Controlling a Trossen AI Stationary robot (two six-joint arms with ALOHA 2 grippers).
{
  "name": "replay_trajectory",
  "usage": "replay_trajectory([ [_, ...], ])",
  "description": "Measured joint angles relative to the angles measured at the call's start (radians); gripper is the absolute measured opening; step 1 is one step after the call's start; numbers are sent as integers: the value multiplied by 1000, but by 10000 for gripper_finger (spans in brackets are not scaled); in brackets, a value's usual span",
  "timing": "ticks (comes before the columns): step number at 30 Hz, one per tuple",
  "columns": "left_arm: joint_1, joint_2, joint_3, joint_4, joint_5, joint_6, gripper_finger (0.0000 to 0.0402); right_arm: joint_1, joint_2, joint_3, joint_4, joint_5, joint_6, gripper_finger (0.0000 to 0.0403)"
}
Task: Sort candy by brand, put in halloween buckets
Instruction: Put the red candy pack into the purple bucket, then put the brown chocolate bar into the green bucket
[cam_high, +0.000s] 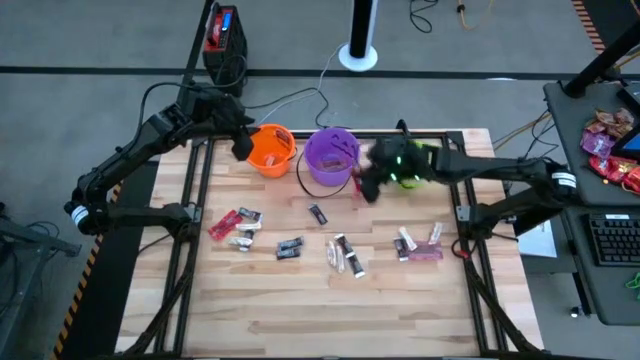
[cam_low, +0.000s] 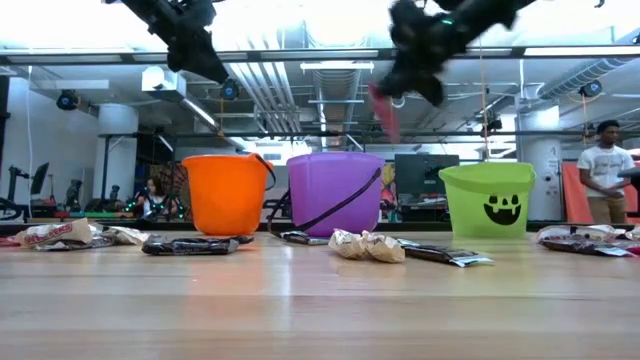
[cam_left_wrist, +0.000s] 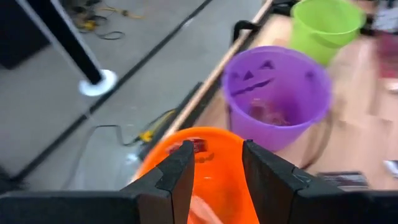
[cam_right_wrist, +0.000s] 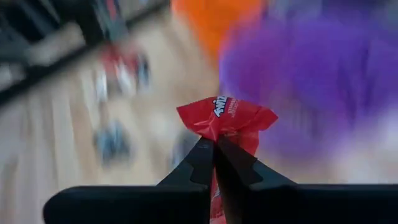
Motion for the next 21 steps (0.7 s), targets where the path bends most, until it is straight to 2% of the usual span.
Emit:
replay_trajectory([
  [3, -8, 0, 0, -10, 94, -42, 120, -53, 80, 61, 212, 6, -156, 9],
  [5, -28, 0, 0, -10, 138, -100, 120, -89, 148, 114, 267, 6, -247, 9],
  [9, -120, -1, 0, -61, 143, -162, 120, -150, 278, 214, 234, 1, -309, 10],
  [12, -216, -1, 0, -132, 144, -203, 117, -179, 328, 250, 222, -64, -319, 20],
  [15, -306, 3, 0, -176, 138, -283, 117, -205, 354, 275, 213, -135, -296, 42],
  [21, -449, 26, -35, -206, 134, -444, 130, -246, 367, 293, 100, -153, -269, 104],
])
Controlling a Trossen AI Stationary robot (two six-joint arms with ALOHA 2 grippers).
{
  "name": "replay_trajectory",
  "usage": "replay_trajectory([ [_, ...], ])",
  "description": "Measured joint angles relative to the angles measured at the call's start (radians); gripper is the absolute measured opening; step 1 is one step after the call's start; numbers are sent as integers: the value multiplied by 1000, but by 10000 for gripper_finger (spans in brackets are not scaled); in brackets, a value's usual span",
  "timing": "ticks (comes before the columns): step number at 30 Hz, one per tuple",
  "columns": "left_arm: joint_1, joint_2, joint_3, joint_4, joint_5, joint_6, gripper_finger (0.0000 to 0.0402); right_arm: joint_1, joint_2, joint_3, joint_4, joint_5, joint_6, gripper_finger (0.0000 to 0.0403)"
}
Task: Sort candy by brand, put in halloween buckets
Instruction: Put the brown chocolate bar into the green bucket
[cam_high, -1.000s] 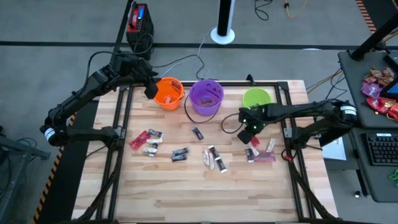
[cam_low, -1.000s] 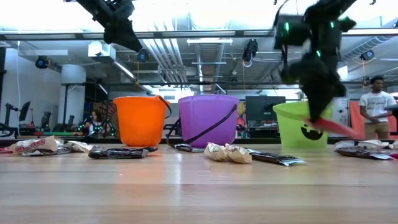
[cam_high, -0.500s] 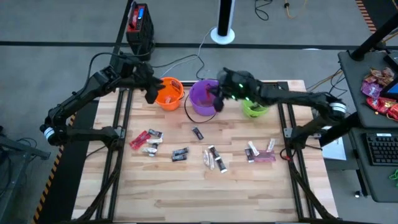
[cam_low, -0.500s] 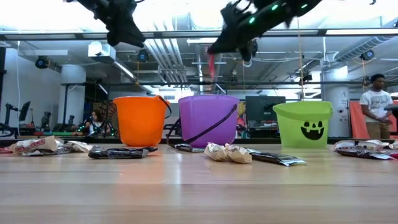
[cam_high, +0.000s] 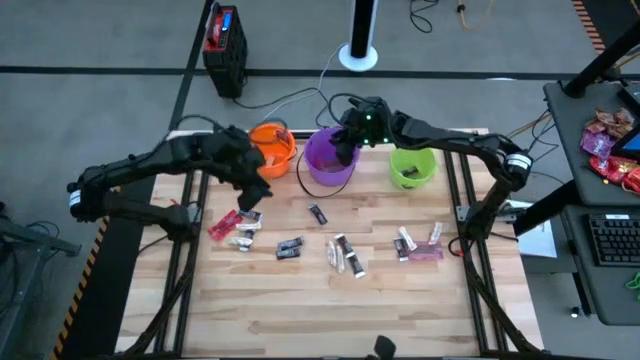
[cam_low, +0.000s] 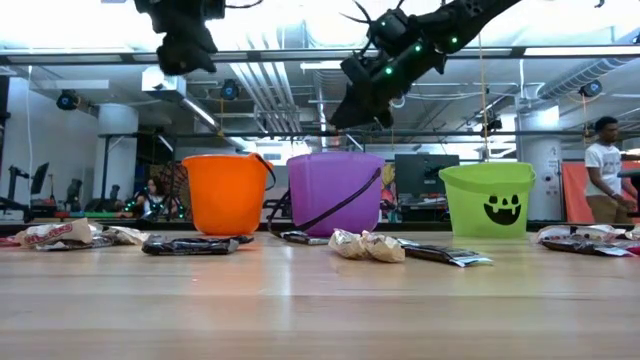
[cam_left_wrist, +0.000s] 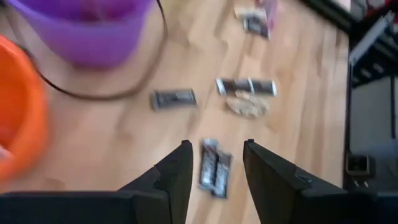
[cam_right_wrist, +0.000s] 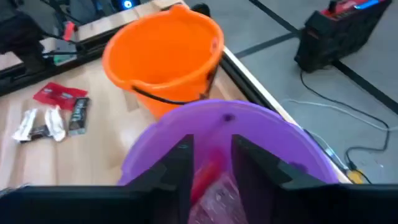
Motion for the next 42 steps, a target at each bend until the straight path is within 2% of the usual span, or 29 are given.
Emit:
replay_trajectory([
  [6, -131, 45, -123, 48, -49, -19, 164, -4, -71, 0, -122, -9, 0, 152],
  [13, -298, 143, -308, 348, -154, -75, 195, 47, -179, -5, -283, -8, 1, 174],
  [18, -310, 248, -405, 516, -198, -148, 196, 87, -220, -5, -300, 2, 7, 176],
  [23, -311, 324, -415, 542, -230, -118, 196, 106, -238, -5, -307, 26, 10, 175],
  [29, -314, 370, -415, 589, -151, -94, 196, 108, -239, -6, -348, 28, 10, 174],
  [42, -346, 508, -413, 618, -169, -70, 193, 108, -239, -7, -356, 30, 7, 174],
])
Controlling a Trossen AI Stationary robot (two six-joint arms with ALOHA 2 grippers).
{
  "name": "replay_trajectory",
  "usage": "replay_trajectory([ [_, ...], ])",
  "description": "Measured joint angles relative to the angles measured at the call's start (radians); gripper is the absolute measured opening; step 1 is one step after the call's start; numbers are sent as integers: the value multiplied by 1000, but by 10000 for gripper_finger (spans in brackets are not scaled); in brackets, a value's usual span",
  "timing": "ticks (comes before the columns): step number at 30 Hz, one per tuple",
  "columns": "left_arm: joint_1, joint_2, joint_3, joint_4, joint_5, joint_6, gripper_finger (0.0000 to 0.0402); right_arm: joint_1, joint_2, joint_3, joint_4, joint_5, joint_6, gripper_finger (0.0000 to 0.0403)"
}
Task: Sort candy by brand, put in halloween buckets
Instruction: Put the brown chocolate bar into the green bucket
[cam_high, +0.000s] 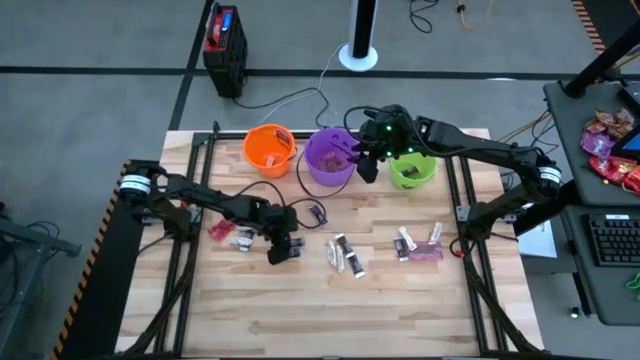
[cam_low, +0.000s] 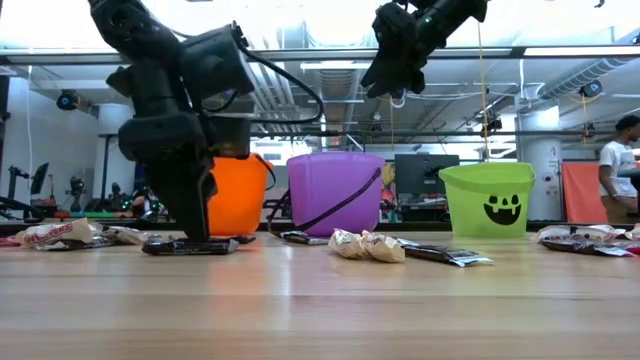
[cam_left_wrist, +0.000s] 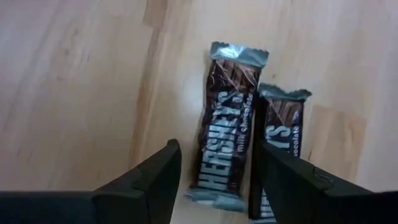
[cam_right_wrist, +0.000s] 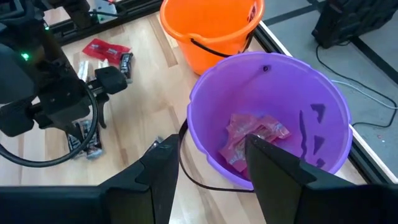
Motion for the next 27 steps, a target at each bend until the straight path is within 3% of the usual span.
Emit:
replay_trajectory([
  [5, 0, 12, -1, 19, -36, -8, 156, 0, 0, -1, -3, 0, -1, 173],
  [16, 3, 2, -1, 43, -65, -47, 11, 0, 0, -2, -19, 0, -16, 173],
  [27, 2, -139, -7, 45, -64, -49, 2, 0, 0, -2, -100, -1, -38, 173],
])
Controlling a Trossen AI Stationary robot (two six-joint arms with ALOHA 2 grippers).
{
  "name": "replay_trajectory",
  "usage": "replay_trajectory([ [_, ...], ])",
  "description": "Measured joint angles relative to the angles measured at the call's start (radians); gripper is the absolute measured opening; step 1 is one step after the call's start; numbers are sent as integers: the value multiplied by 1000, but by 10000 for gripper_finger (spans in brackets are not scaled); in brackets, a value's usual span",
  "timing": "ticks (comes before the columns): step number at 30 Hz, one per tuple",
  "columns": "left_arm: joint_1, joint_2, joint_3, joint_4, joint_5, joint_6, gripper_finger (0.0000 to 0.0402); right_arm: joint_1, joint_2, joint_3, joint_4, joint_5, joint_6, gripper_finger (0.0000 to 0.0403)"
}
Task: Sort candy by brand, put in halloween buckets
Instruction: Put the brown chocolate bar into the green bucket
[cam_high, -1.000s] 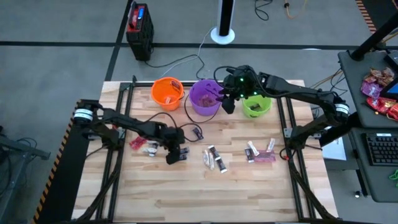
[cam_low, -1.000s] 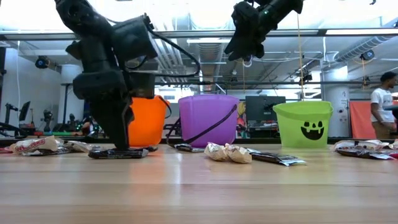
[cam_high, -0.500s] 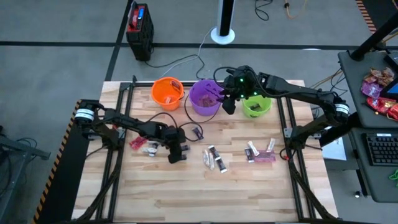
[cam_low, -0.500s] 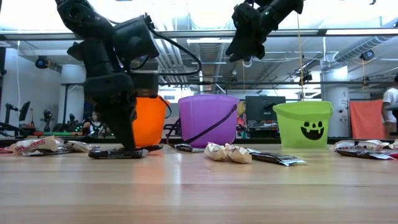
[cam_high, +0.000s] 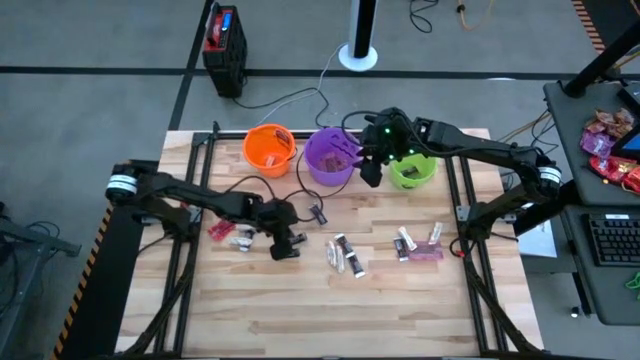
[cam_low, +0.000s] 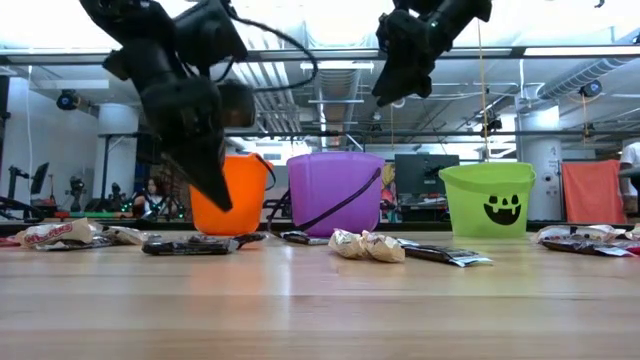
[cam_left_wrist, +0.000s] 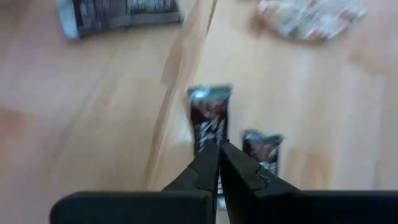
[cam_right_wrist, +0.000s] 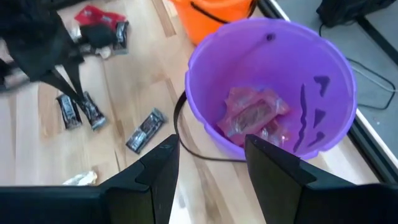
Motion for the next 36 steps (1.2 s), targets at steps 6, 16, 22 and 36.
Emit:
replay_trajectory([
  [6, -11, -16, -3, 15, 11, 58, 9, 0, 0, 0, -8, -1, -10, 173],
  [16, -11, 94, -1, 159, -27, 69, 155, 2, 0, -9, -18, -3, -10, 173],
  [22, -13, 175, -1, 160, -15, 70, 186, 2, -2, -26, -19, -3, -10, 173],
  [36, -11, 200, 2, 181, -26, 49, 17, 2, -2, -110, -15, -3, -6, 173],
])
